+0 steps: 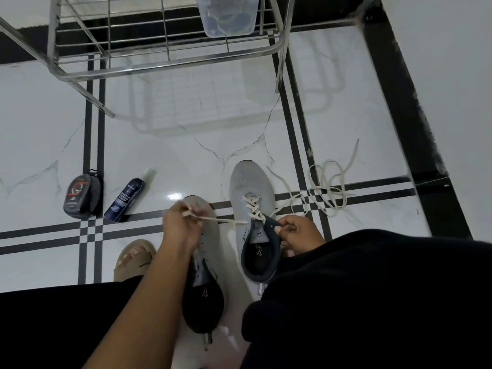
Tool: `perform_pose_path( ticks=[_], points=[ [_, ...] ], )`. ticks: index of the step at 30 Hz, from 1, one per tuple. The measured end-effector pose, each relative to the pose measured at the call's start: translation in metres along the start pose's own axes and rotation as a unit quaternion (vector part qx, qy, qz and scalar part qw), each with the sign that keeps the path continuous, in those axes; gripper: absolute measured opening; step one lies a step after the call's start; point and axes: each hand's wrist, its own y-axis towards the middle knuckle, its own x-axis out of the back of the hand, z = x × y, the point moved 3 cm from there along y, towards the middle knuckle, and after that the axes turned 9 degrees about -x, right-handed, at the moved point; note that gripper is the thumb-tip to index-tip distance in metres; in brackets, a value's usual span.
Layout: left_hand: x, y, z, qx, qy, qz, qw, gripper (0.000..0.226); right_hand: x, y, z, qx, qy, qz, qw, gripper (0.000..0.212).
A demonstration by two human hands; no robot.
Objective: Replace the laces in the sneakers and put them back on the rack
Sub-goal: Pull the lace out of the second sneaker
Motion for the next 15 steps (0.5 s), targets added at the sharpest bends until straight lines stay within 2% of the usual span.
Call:
perform_pose_path(
  ticks=[1, 2, 3, 4, 6, 8, 10, 11, 13, 15],
  points=[
    [0.003, 0.007, -0.004, -0.022, 0.18, 0.01, 0.983, 0.03, -0.001, 0.0, 0.002, -0.005, -0.014, 0.005, 1.0, 0.013],
    [0.004, 0.01, -0.004, -0.05, 0.37, 0.029, 0.927, 0.035, -0.002, 0.0, 0.004, -0.004, -0.03, 0.011, 0.999, 0.012],
    [0.002, 0.009, 0.0, -0.074, 0.513, 0.048, 0.854, 0.042, -0.002, -0.001, 0.009, 0.006, -0.046, 0.015, 0.999, 0.011],
    [-0.003, 0.003, 0.005, -0.098, 0.601, 0.067, 0.791, 0.047, -0.001, -0.004, 0.015, 0.025, -0.059, 0.019, 0.998, 0.013],
    [-0.011, -0.014, 0.014, -0.19, 0.674, 0.047, 0.712, 0.047, -0.001, -0.009, 0.027, 0.07, -0.108, 0.026, 0.991, 0.023],
    [-0.019, -0.036, 0.021, -0.325, 0.695, 0.012, 0.642, 0.05, -0.001, -0.008, 0.038, 0.1, -0.173, 0.018, 0.98, 0.026],
    [-0.028, -0.05, 0.033, -0.43, 0.658, 0.055, 0.616, 0.046, -0.002, -0.006, 0.045, 0.102, -0.216, 0.013, 0.971, 0.017],
    [-0.034, -0.053, 0.039, -0.454, 0.648, 0.095, 0.604, 0.041, -0.003, -0.003, 0.044, 0.095, -0.226, 0.012, 0.969, 0.011],
    [-0.045, -0.048, 0.053, -0.433, 0.672, 0.206, 0.564, 0.031, -0.003, 0.002, 0.036, 0.074, -0.212, 0.009, 0.974, 0.007],
    [-0.047, -0.039, 0.068, -0.383, 0.702, 0.299, 0.521, 0.024, -0.003, 0.006, 0.022, 0.029, -0.109, 0.02, 0.993, 0.01]
  ],
)
